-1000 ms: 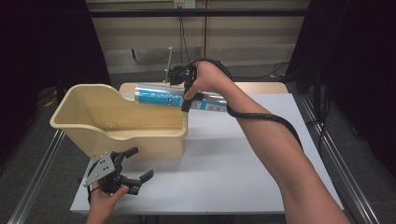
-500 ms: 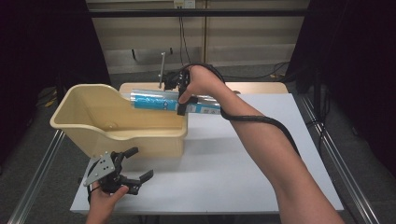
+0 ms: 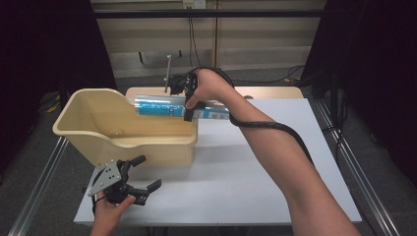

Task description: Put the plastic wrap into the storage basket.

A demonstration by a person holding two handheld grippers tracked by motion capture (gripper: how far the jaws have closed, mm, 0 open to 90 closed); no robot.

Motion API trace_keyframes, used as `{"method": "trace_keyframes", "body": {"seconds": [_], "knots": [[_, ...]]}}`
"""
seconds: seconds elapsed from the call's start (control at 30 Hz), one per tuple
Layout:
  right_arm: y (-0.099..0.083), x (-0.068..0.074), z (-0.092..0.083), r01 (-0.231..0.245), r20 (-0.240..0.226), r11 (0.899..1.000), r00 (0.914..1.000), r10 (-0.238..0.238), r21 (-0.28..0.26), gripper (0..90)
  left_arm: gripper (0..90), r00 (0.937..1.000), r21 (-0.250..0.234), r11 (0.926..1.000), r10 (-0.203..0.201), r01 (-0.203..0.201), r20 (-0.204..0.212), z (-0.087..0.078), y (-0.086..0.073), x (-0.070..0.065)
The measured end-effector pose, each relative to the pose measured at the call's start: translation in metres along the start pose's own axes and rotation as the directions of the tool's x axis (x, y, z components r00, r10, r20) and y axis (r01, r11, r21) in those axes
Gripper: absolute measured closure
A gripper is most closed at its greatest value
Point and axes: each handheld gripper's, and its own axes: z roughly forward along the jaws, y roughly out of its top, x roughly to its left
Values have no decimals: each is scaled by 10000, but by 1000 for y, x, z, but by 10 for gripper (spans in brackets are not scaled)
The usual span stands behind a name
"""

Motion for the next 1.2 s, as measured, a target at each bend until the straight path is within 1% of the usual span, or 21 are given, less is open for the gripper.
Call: {"method": "trace_keyframes", "body": {"seconds": [0.1,0.17,0.4,0.47,0.67,0.7,0.8,0.93,1.2], "knots": [[1,1,1,47,12,10000,10000,-47,-24,311,27,10000,29,10000,-4,4,61,1,0,0],[1,1,1,18,34,9999,10000,-18,-102,311,27,9999,108,9998,139,-140,55,1,0,0],[3,1,3,16,54,10000,10000,-15,-82,310,27,9999,59,10000,51,-52,110,0,0,0],[4,1,4,0,68,10000,10000,0,-83,310,27,10000,32,10000,-5,4,50,0,0,-1],[6,1,6,30,172,9999,9998,-28,-115,312,27,10000,62,10000,23,-23,92,0,0,0],[8,2,6,29,237,10000,9997,-30,32,312,27,9999,97,9999,56,-57,91,-1,0,0],[9,2,6,129,278,9999,9995,-131,78,312,27,9999,78,9999,123,-124,91,-1,0,0],[8,2,5,73,208,10000,9998,-73,-8,310,27,10000,64,10000,21,-21,73,0,0,0],[8,2,2,147,197,9999,9997,-147,-9,303,27,10000,68,10000,48,-48,35,1,-1,0]]}}
